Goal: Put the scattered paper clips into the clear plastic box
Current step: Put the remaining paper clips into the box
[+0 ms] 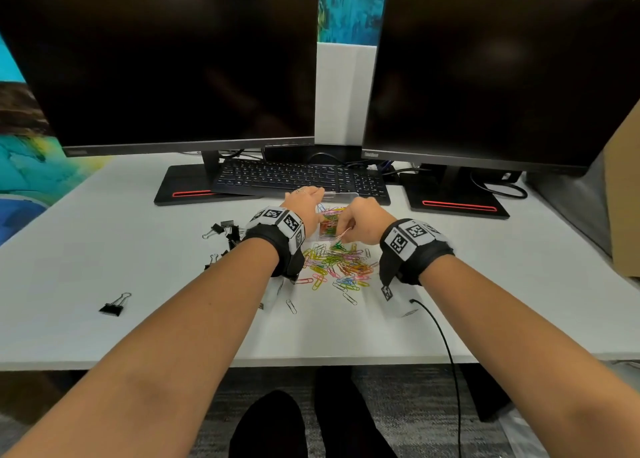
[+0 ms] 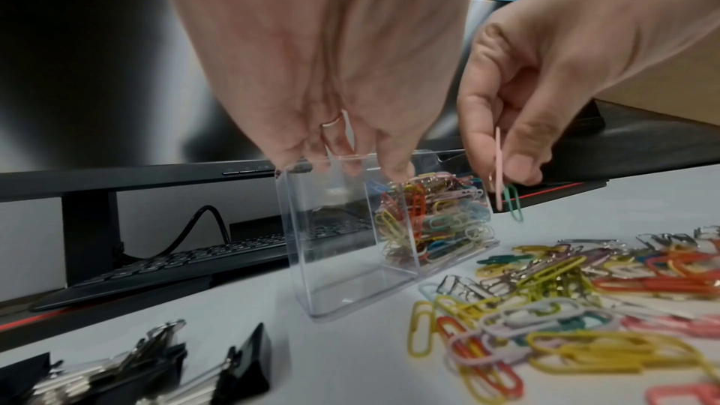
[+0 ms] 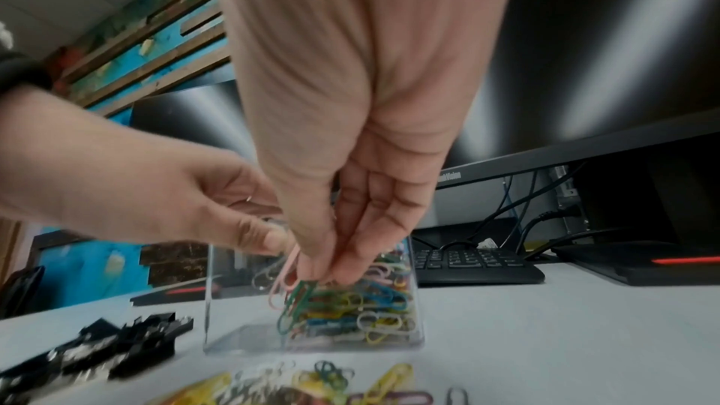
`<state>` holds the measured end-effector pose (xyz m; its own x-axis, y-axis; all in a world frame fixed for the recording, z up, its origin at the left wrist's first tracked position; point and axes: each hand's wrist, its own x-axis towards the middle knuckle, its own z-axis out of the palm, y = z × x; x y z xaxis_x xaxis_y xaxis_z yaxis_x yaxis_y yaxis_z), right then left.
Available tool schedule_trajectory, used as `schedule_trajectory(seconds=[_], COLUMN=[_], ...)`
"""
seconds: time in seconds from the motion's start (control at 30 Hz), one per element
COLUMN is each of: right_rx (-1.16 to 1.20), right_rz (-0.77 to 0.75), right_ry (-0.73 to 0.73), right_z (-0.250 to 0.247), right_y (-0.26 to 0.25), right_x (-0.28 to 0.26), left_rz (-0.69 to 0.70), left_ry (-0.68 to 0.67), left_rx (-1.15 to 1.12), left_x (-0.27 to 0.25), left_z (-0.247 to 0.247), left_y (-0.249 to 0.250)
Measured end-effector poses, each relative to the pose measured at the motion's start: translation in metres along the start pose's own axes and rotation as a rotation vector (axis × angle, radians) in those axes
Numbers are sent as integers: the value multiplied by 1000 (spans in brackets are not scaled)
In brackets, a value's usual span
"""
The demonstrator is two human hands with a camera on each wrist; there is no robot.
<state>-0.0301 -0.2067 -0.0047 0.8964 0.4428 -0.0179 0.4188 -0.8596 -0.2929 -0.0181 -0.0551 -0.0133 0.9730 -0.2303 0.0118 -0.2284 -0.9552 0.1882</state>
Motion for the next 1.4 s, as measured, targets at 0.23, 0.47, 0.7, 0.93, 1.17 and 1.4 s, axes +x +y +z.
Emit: schedule_trajectory(seconds=[0.23,0.47,0.7,0.93,1.17,1.4], right_rx=[198,175,57,-82,-107,-98], right_rz=[58,135,51,0,-67,-19], right_ry=[325,287,-90,-221,-137,29], right_z=[-26,-23,-14,18,20,-10], right_y=[5,8,0,-8,-14,-9], right_x=[9,21,-4,-4,4,6], left_rz=[3,8,7,8,8,17], left_ry=[16,13,25,9,0,33], left_rx=[-11,-6,-21,-18,-8,-25], left_x=[-1,-3,-3,-2,-2,-2], left_z=[0,-1,-1,-2,-1,1], left_y=[0,1,0,0,0,0])
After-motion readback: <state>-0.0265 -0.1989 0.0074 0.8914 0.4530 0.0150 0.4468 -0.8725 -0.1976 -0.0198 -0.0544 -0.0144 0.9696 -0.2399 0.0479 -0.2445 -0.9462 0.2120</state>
